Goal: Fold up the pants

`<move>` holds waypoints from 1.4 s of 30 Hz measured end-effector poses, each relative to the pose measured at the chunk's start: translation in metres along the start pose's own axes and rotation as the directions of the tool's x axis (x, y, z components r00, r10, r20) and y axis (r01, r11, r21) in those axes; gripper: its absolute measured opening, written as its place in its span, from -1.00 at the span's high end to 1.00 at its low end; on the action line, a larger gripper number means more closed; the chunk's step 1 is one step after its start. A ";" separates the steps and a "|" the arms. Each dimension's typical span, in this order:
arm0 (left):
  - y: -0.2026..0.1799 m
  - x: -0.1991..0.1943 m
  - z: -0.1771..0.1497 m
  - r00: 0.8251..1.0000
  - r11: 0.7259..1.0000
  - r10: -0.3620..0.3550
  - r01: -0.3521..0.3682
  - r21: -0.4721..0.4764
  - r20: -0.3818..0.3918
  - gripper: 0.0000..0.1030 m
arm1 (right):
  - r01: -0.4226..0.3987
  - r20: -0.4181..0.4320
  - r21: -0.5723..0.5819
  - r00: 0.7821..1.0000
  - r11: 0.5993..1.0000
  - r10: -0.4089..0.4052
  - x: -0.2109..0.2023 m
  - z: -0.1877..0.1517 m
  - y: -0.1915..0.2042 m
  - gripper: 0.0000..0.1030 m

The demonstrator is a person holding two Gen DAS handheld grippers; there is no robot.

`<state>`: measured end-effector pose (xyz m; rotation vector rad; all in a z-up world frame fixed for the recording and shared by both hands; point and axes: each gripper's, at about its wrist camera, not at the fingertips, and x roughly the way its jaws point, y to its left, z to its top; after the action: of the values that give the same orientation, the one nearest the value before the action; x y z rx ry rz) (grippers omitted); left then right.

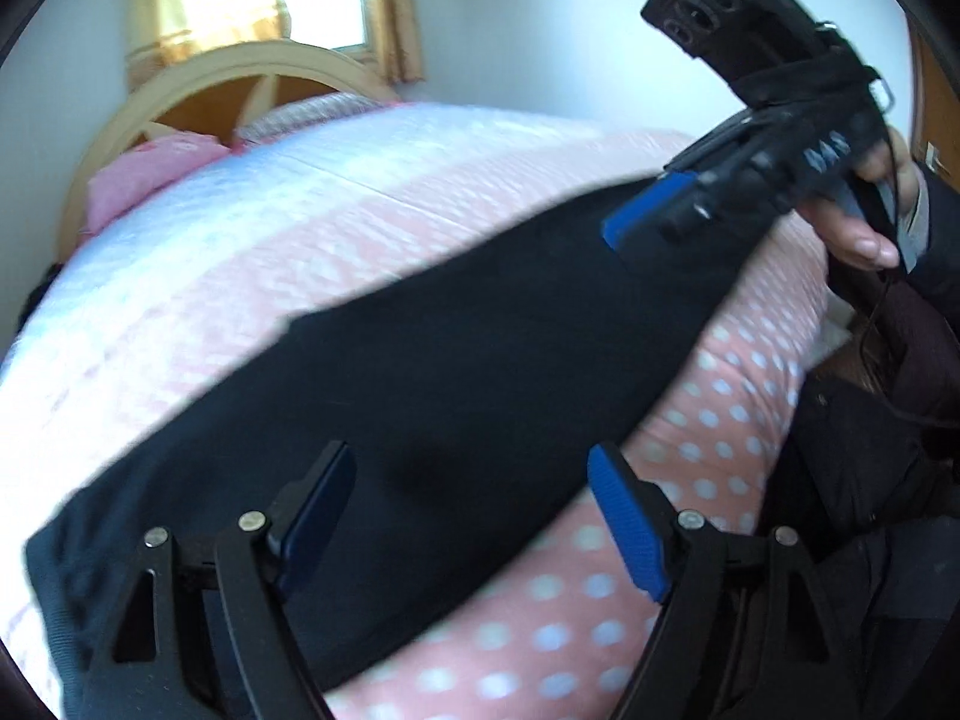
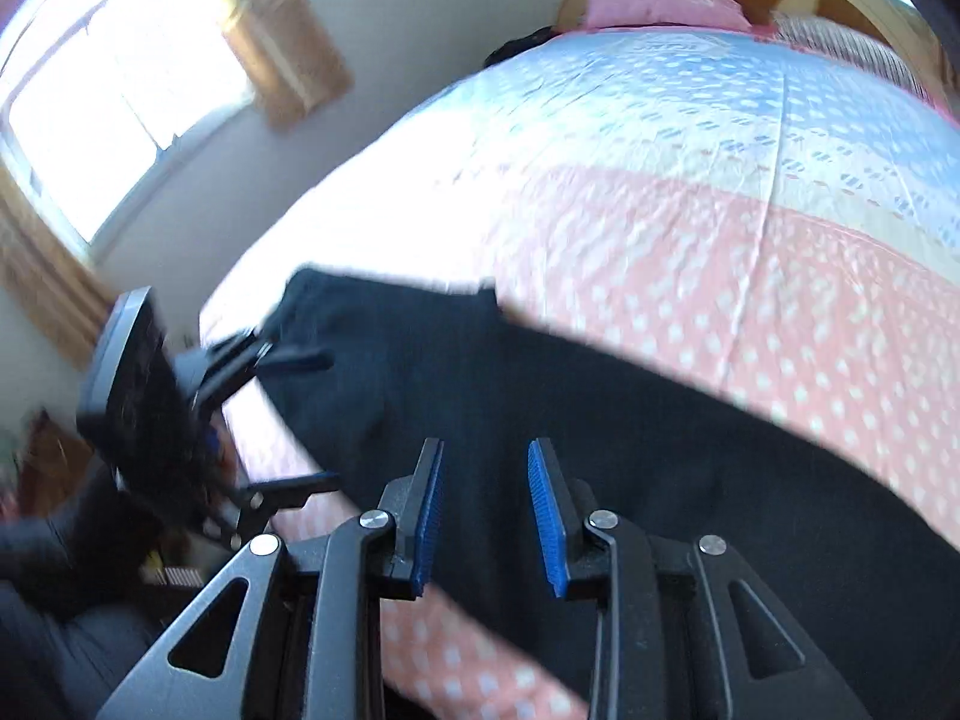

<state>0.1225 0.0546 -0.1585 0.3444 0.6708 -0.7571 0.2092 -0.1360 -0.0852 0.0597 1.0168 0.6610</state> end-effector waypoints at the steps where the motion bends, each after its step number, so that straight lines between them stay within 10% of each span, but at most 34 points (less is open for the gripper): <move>1: 0.009 -0.006 0.000 0.999 0.999 0.034 -0.033 -0.013 0.014 -0.60 | -0.019 0.007 0.030 1.000 0.999 0.019 0.007 0.009 -0.004 0.42; 14: 0.131 -0.031 -0.060 0.956 0.924 0.280 -0.292 -0.248 -0.086 -0.67 | -0.198 -0.015 0.410 0.974 0.890 0.224 0.125 0.068 -0.049 0.42; 17: 0.136 -0.027 -0.063 0.961 0.915 0.262 -0.277 -0.293 -0.093 -0.68 | -0.218 -0.043 0.440 0.964 0.871 0.263 0.149 0.066 -0.047 0.42; 20: 0.132 -0.019 -0.060 0.959 0.924 0.270 -0.283 -0.257 -0.084 -0.75 | -0.206 -0.042 0.416 0.969 0.886 0.245 0.150 0.070 -0.037 0.90; 27: 0.128 -0.020 -0.070 0.961 0.922 0.272 -0.277 -0.270 -0.055 -0.86 | -0.140 -0.050 0.402 0.983 0.905 0.175 0.160 0.071 -0.038 0.89; 32: 0.126 -0.023 -0.068 0.956 0.917 0.284 -0.292 -0.272 -0.067 -0.87 | -0.178 -0.006 0.390 0.981 0.903 0.196 0.110 0.055 -0.041 0.36; 42: 0.095 -0.051 -0.028 0.961 0.926 0.268 -0.237 -0.295 0.069 -0.87 | -0.201 0.100 0.391 0.979 0.898 0.176 -0.046 -0.076 -0.075 0.15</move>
<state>0.1520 0.1608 -0.1404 0.1210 0.6091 -0.4212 0.1680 -0.2406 -0.1167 0.5419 1.0819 0.6129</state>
